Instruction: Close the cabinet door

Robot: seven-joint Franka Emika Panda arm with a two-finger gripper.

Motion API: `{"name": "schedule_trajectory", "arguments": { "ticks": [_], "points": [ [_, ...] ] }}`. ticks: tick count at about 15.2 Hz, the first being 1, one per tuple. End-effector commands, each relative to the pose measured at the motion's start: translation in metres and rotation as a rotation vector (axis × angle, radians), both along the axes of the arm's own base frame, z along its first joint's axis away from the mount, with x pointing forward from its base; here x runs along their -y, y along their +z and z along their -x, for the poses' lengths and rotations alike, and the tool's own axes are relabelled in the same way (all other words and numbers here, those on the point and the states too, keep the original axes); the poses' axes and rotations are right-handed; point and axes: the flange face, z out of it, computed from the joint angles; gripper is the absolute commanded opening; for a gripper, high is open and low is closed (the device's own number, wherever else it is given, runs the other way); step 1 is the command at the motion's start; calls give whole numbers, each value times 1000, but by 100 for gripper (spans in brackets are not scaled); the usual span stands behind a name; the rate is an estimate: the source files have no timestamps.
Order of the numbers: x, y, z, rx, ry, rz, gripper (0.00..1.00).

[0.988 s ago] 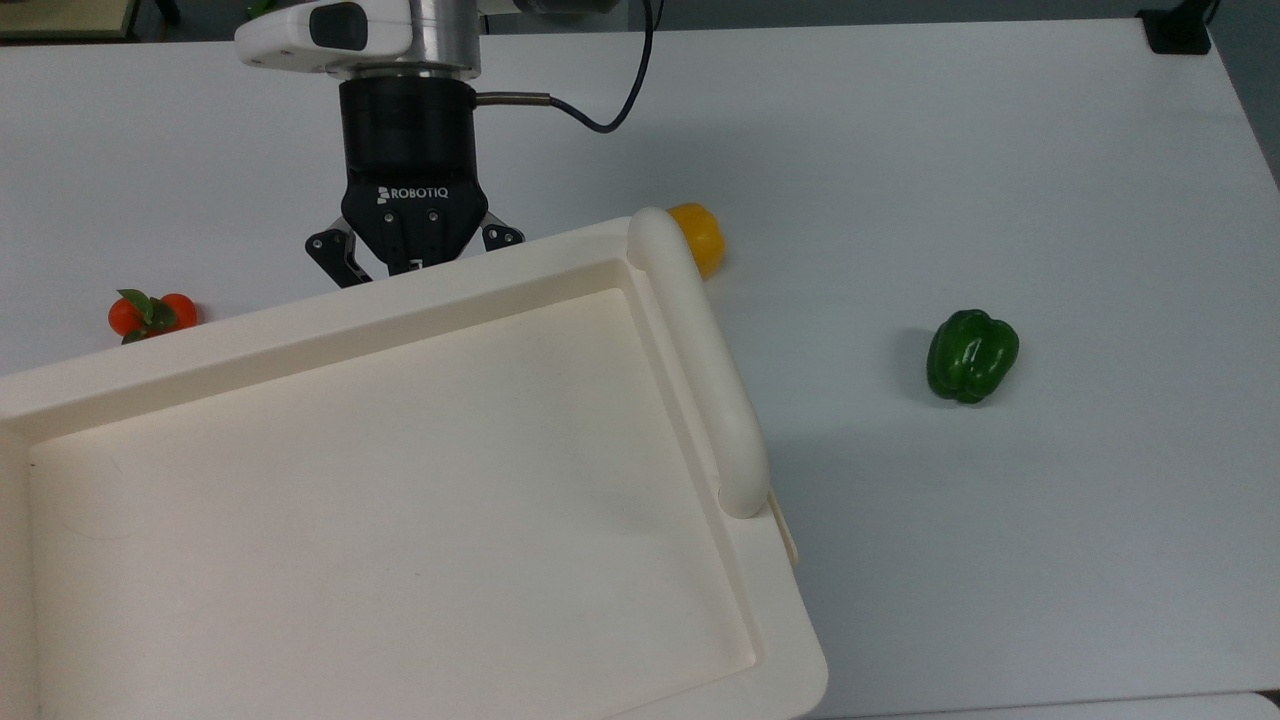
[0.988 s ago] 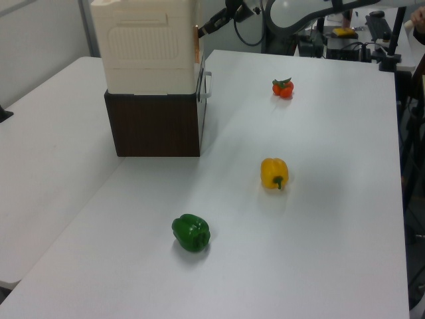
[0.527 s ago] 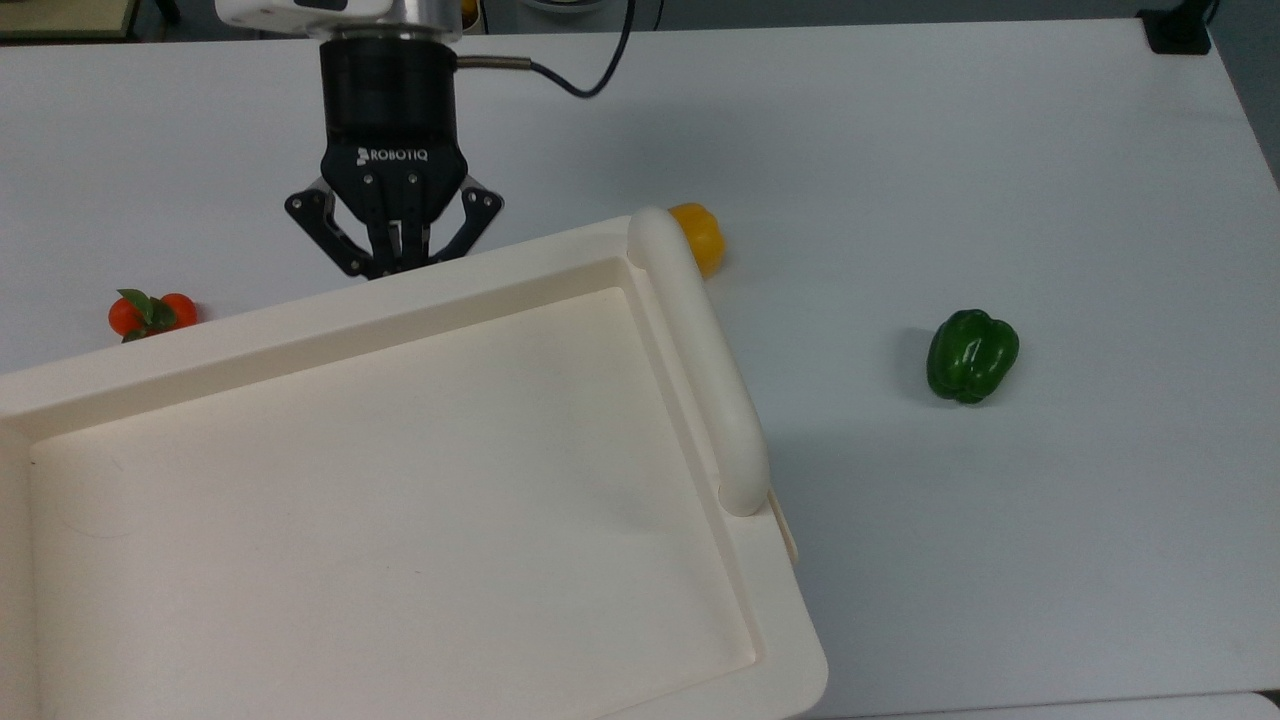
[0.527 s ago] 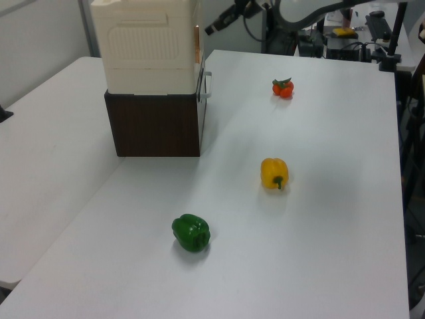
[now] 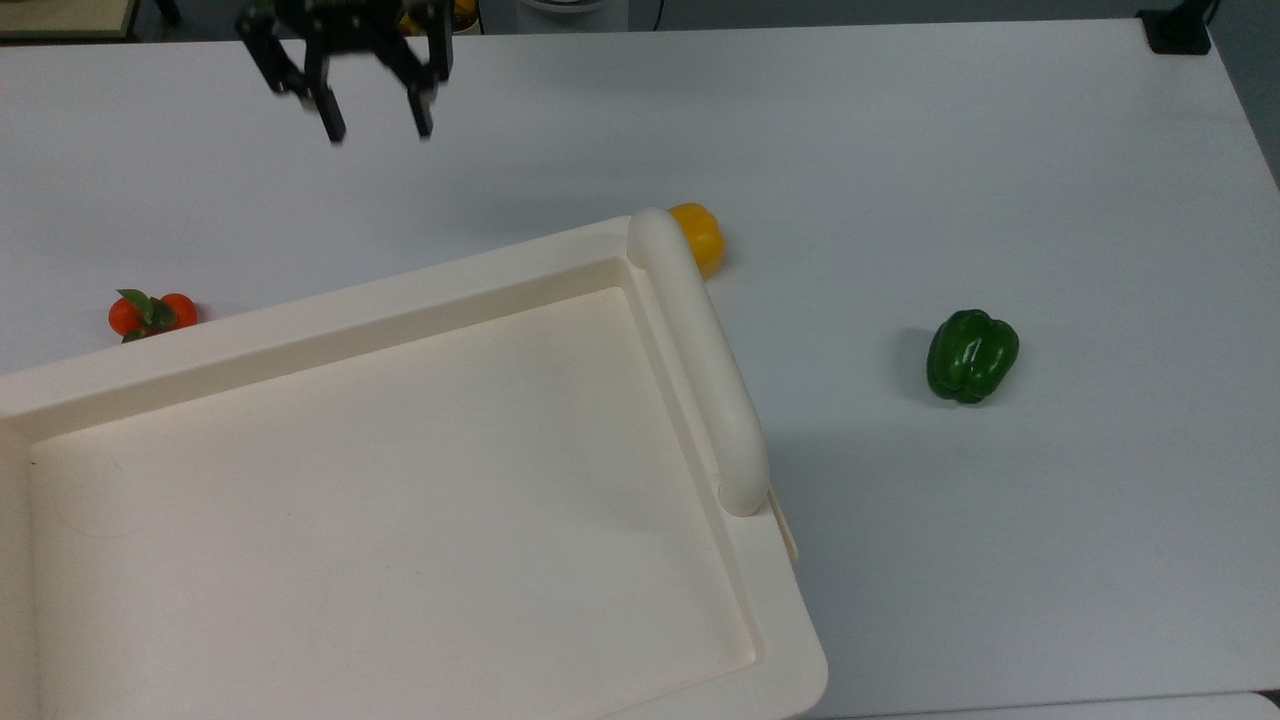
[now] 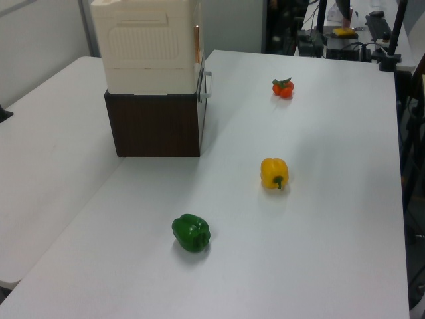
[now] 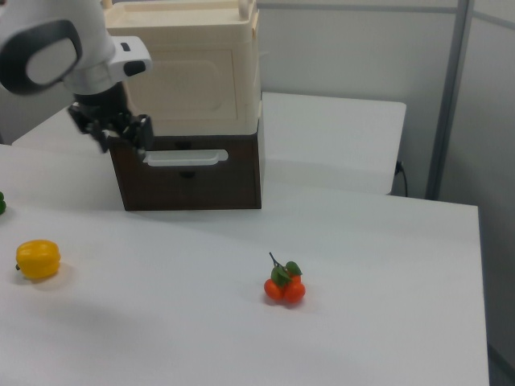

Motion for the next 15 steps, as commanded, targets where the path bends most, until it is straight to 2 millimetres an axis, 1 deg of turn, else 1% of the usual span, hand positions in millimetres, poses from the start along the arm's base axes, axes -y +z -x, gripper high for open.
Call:
{"name": "schedule_trajectory", "arguments": {
  "ticks": [1,2,3,4,6,7,8,10,11,12,13,15],
  "points": [
    [19,21,64,-197,-24,-54,100],
    [28,31,73,-231,-35,-77,100],
    [31,40,80,-267,-53,-92,100],
    [29,49,84,-294,-102,-104,100],
    [17,61,83,-301,-237,-121,100],
    [4,63,81,-304,-261,-110,100],
    [-12,63,78,-302,-247,-95,100],
    [-52,60,73,-302,-182,15,100],
    [-65,58,71,-300,-159,38,100],
    [-70,57,69,-285,-145,40,100],
    [-71,57,64,-255,-141,38,100],
    [-70,47,55,-212,-110,45,100]
  ]
}}
